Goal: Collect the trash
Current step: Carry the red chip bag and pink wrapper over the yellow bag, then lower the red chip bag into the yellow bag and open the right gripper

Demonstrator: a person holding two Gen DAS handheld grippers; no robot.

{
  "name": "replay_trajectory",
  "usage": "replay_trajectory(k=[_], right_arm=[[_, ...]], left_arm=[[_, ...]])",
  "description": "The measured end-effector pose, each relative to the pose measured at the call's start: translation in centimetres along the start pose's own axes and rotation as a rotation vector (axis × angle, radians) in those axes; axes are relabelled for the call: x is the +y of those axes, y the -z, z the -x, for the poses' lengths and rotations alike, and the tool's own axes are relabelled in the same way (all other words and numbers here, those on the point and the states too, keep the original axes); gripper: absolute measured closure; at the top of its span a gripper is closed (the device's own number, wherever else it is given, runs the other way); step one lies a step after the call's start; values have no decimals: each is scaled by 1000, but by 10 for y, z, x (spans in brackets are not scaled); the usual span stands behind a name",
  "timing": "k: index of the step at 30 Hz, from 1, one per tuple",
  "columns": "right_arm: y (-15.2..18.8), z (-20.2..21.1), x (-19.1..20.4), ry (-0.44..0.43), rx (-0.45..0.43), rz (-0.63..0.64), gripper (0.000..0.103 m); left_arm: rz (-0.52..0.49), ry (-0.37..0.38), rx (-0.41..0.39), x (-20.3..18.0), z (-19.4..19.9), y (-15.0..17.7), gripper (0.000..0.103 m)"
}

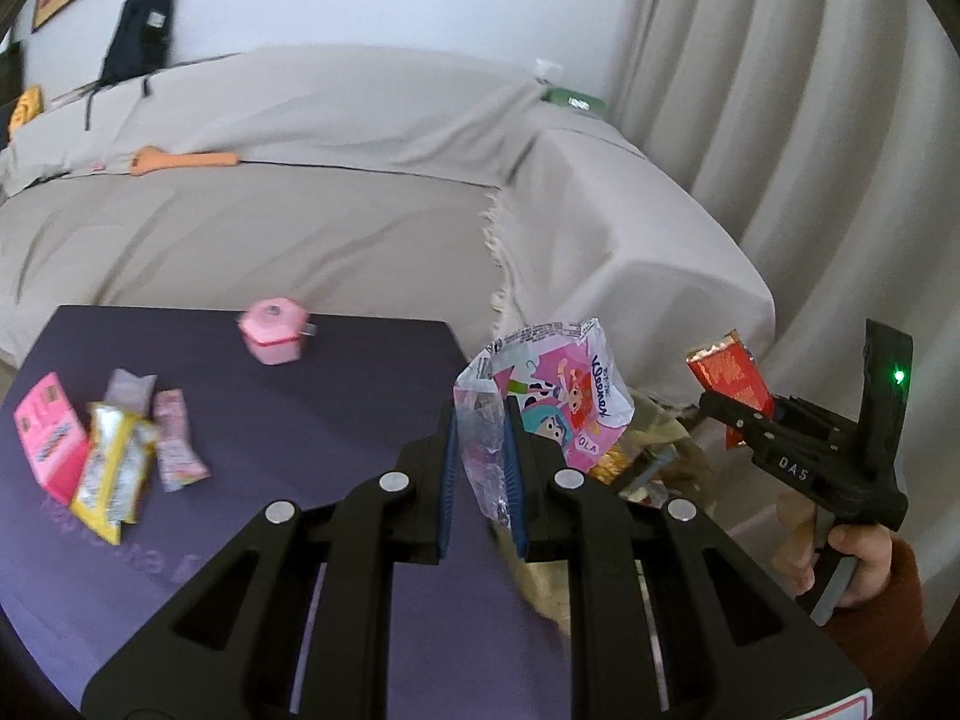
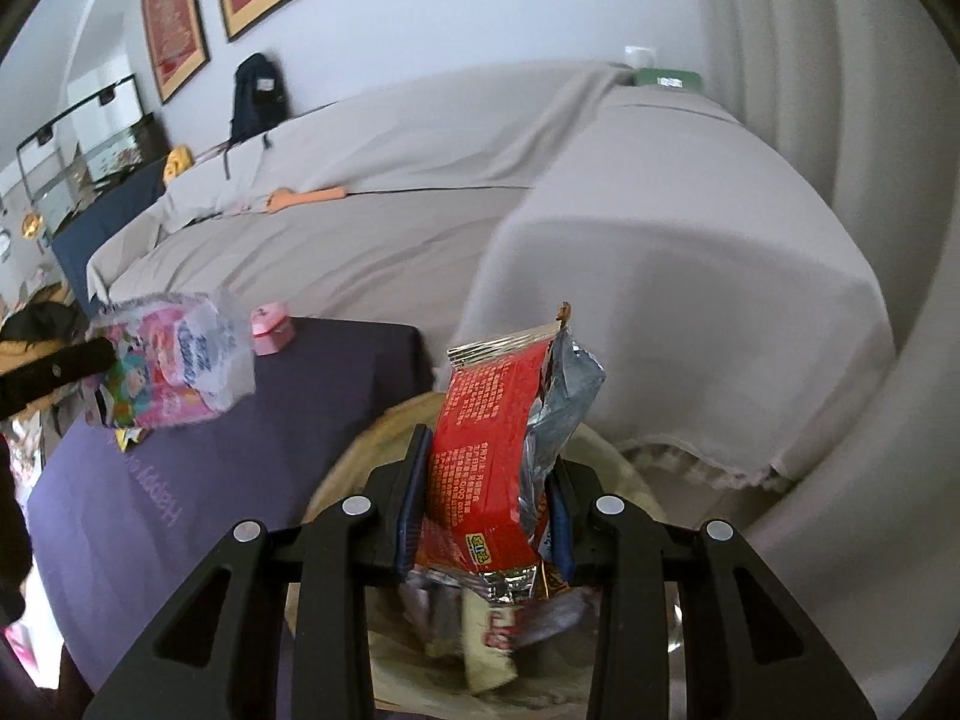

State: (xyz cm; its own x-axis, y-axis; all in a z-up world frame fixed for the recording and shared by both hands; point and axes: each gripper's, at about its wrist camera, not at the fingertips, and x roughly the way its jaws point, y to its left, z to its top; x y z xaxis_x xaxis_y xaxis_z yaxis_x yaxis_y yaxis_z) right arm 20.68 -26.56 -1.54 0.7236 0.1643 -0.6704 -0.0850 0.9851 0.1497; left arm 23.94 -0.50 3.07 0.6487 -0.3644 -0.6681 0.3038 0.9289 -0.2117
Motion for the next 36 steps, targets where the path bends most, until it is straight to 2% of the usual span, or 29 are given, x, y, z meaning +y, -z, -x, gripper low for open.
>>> replay_trajectory(k=[6,11,15,20,23,27,30,36], right_arm=[[9,10,-27,16,-34,-38,70],[20,-3,-33,-1,-4,-40,70],[40,-44,-36,-36,87,-74,70],[77,-115,-14,-73,294,-71,70],[84,-134,-3,-35,353,-30,70],[79,-125,-4,-47,327,-49,69],[80,-113,-7,-90,307,-87,58],[78,-84,-8,-97,261,-101,53]], left_arm=[[-35,43,61,-26,-43,8,89],[-41,47,103,-31,-71,14,89],[-41,33,110,-26,-78,18,89],[-54,18,105,-21,-79,25,89],[-52,19,103,-18,-78,27,89],[-51,20,99,-16,-77,30,89],[-51,34,96,-17,-75,31,89],[-51,37,75,-19,-66,28,89]])
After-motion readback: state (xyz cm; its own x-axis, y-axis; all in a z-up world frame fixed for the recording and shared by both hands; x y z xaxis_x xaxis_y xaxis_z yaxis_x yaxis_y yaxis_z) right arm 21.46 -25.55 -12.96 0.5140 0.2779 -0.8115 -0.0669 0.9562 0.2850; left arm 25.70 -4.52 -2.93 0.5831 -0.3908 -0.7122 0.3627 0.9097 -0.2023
